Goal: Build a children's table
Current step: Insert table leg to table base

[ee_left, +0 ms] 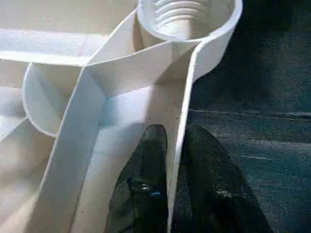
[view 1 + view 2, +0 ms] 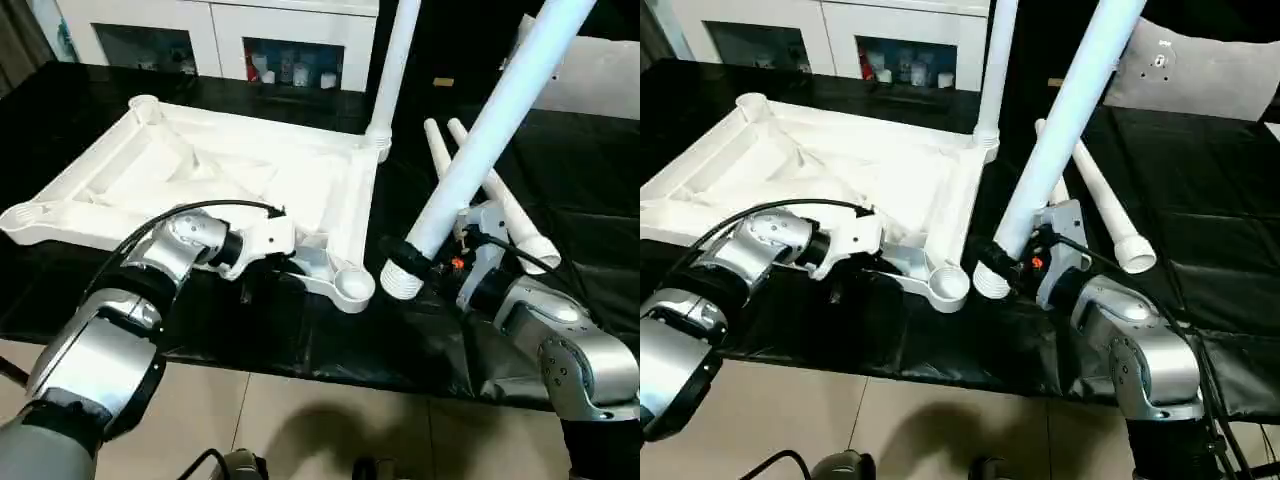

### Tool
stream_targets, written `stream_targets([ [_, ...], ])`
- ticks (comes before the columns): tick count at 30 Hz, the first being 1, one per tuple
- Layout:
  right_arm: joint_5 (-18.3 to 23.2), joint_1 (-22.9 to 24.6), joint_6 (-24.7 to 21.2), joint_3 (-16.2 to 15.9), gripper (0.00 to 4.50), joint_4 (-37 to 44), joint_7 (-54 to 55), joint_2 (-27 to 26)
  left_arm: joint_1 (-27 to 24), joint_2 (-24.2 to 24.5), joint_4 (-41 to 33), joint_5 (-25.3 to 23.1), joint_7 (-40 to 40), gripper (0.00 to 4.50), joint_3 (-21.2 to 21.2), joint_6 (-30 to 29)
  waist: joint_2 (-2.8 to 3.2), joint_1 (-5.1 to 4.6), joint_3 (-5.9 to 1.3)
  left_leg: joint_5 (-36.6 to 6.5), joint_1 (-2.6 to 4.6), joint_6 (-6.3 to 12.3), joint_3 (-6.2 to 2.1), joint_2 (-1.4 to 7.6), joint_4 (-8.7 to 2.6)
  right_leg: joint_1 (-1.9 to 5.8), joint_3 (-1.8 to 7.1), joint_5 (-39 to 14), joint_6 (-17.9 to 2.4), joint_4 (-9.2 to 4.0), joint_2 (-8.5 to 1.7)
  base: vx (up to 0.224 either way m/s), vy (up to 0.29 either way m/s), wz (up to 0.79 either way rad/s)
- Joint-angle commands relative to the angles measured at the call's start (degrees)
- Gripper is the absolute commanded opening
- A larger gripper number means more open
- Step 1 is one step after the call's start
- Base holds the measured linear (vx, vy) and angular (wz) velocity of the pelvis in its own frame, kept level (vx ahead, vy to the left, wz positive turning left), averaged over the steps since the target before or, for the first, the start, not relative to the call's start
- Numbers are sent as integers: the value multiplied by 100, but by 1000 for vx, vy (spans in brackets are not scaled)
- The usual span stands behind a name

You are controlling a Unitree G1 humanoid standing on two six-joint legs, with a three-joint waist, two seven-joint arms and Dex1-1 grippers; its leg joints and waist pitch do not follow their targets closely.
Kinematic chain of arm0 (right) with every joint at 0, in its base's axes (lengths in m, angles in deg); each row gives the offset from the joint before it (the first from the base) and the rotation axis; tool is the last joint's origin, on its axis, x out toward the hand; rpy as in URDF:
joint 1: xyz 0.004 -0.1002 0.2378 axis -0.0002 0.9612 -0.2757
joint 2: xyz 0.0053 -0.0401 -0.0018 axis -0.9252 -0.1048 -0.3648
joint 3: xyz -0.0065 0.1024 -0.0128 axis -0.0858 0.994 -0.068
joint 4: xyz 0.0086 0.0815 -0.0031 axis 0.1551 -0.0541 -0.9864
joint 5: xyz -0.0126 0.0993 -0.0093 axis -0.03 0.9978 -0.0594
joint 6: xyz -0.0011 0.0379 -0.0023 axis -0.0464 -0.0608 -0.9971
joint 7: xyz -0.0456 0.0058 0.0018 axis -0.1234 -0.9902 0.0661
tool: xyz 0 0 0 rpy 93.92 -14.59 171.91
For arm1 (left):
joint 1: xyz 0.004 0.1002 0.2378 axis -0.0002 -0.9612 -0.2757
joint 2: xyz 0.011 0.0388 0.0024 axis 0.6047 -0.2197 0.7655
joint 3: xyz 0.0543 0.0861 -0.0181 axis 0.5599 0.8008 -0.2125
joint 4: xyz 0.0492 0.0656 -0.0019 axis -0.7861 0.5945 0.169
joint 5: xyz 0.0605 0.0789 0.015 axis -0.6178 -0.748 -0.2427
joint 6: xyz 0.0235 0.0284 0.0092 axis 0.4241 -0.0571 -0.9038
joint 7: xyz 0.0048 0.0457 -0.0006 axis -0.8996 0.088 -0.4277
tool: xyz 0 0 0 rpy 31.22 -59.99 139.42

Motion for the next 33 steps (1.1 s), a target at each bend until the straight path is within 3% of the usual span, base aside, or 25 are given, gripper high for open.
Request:
stream_targets([
  [1, -255, -57, 294, -91, 190, 66, 90, 45, -1, 86, 96, -239, -27, 35, 116, -66, 56, 13, -414, -1487, 133, -39, -64, 155, -430, 330, 272, -1622, -1044, -432, -474, 0, 0, 0],
  [4, -211, -142, -352, -223, 190, 163, 132, 212, -34, 111, 57, -381, -30, 14, 218, -281, 51, 0, -404, -1416, 132, 3, -61, 140, -435, 366, 273, -1560, -1109, -425, -458, 0, 0, 0],
  [5, -150, -177, -379, -249, 190, 173, 26, 230, -61, 110, 23, -383, 10, 14, 216, -382, 50, -2, -402, -1423, 132, 13, -57, 142, -433, 364, 276, -1566, -1112, -432, -457, 0, 0, 0],
  [7, -118, -250, -247, -322, 190, 142, -203, 267, -163, 29, -158, -233, 28, 9, 76, -803, 69, 2, -405, -1476, 139, 20, -55, 148, -424, 359, 278, -1627, -1141, -436, -481, 0, 0, 0],
  [9, -249, -323, 128, -386, 190, -24, -320, 244, -386, -174, -558, 55, -151, 1, -212, -1351, 31, -17, -378, -1553, 134, 27, -48, 156, -427, 351, 274, -1801, -1163, -445, -489, 0, 0, 0],
  [14, -388, -421, 536, -460, 190, -227, -363, 168, -742, -369, -1163, 241, -578, 0, -431, -1728, 34, -30, -372, -1651, 144, 56, -59, 157, -427, 334, 266, -2233, -1070, -483, -487, 0, 0, 0],
  [17, -200, -564, 367, -410, 190, -333, -472, 119, -1090, -389, -1791, 178, -885, 0, -418, -1805, 15, -61, -315, -1960, 192, 79, -58, 135, -449, 289, 248, -2894, -861, -584, -471, 0, 0, 0],
  [19, -130, -640, 285, -391, 190, -446, -540, 114, -1353, -364, -2282, 241, -748, 0, -449, -1703, 0, -92, -332, -1848, 164, 97, -82, 134, -462, 310, 250, -3163, -687, -605, -489, 0, 0, 0],
  [23, -72, -745, 257, -402, 190, -727, -655, 98, -1666, -229, -2741, 243, -536, 0, -433, -1211, 16, -142, -362, -1728, 162, 138, -69, 144, -467, 277, 263, -2955, -671, -595, -466, 0, 0, 0],
  [27, -197, -814, 349, -520, 190, -1184, -825, 88, -1838, -189, -2970, 342, -537, 0, -498, -1399, -27, -135, -392, -1405, 136, 198, -40, 141, -459, 303, 278, -2408, -825, -521, -464, 0, 0, 0],
  [33, -248, -786, 255, -720, 190, -1307, -1013, 125, -1944, -98, -3087, 271, -592, 0, -479, -1715, -32, -131, -378, -1337, 143, 236, -25, 143, -468, 296, 283, -2416, -807, -518, -459, 0, 0, 0],
])
